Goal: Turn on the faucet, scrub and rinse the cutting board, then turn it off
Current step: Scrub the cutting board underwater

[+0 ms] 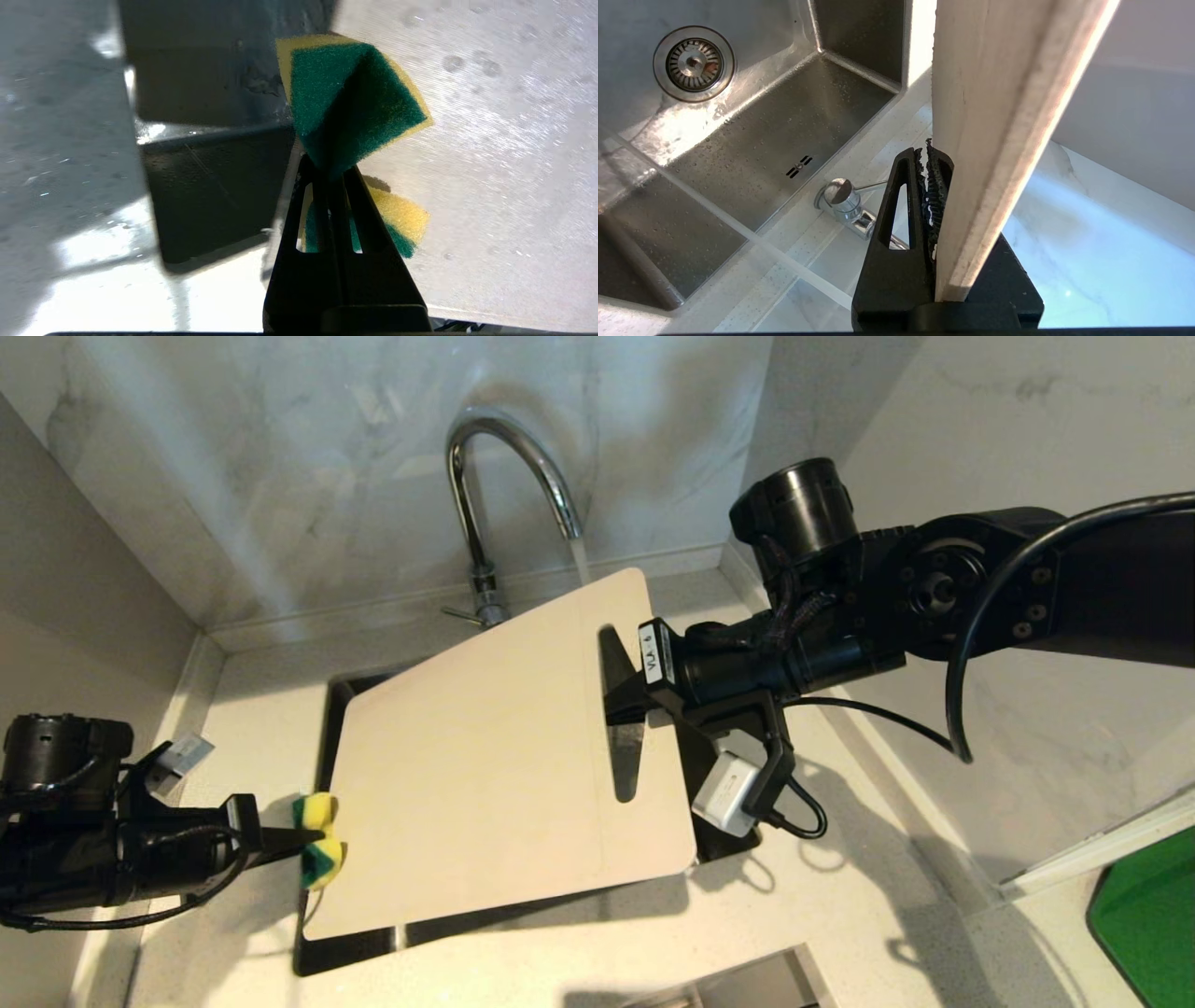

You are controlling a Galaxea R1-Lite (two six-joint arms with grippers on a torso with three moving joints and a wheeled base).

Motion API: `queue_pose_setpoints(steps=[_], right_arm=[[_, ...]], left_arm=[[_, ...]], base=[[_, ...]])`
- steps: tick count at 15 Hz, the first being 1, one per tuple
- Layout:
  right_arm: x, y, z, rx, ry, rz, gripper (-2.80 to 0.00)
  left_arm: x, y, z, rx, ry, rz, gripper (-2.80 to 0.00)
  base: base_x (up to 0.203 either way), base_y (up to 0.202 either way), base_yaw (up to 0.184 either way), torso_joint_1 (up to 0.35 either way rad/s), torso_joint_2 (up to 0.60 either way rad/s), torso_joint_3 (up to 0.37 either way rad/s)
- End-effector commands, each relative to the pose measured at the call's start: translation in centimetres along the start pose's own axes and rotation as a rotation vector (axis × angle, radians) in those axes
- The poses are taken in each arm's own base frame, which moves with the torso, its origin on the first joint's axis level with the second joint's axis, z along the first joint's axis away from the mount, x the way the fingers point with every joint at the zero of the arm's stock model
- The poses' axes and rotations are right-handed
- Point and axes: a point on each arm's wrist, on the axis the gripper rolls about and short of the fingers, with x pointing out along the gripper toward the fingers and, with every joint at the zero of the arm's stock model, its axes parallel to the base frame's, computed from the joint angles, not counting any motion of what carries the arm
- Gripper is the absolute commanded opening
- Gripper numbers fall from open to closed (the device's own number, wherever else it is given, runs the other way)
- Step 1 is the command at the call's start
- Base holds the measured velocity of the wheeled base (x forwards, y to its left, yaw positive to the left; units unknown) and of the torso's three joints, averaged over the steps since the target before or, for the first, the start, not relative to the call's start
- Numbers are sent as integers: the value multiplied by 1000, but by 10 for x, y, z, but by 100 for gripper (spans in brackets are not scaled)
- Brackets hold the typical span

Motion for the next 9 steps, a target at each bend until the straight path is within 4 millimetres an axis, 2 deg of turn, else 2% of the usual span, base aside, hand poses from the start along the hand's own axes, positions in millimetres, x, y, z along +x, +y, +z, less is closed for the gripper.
queue_pose_setpoints(steps=[1,4,6,8,9], right_arm=[[1,1,1,-11,-7,0,-280],[1,1,1,-12,-7,0,-280],[0,0,1,-11,-6,0,-280],[1,1,1,-11,-7,0,-280],[1,1,1,-12,-5,-1,-280]], left_arm=[[-4,11,1,-34,1,2,-280],[-10,5,5,-19,-19,-27,-280],[-17,-9,15,-3,-63,-64,-280],[-31,-36,30,1,-106,-123,-280],[-42,-56,38,5,-112,-157,-280]], base=[[0,0,0,0,0,0],[0,0,0,0,0,0],[0,0,0,0,0,0],[0,0,0,0,0,0],[0,0,0,0,0,0]])
